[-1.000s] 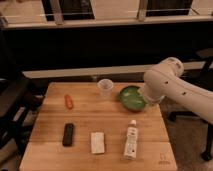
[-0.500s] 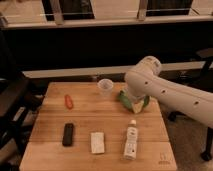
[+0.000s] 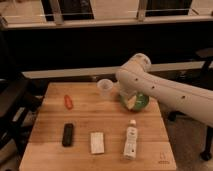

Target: Place the pepper in the ceramic bowl

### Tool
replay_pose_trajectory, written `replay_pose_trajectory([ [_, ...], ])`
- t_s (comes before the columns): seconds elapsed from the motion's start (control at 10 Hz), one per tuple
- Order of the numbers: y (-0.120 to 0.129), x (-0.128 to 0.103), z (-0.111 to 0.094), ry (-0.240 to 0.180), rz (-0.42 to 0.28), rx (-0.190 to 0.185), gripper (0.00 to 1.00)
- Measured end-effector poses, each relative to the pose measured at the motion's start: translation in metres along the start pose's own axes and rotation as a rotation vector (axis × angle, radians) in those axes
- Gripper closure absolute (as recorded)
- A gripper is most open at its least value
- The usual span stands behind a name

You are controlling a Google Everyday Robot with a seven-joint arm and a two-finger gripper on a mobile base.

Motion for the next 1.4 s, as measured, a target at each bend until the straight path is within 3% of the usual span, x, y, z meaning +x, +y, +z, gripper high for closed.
replay_pose_trajectory([
  [0.2, -0.022, -0.018, 0.006, -0.022, -0.067, -0.01, 0.2],
  [0.4, -0.038, -0.029, 0.011, -0.036, -0.177, -0.009, 0.2],
  [0.8, -0.059, -0.051, 0.018, -0.06, -0.209, -0.017, 0.2],
  [1.4, -0.094, -0.084, 0.033, -0.085, -0.317, -0.005, 0.2],
])
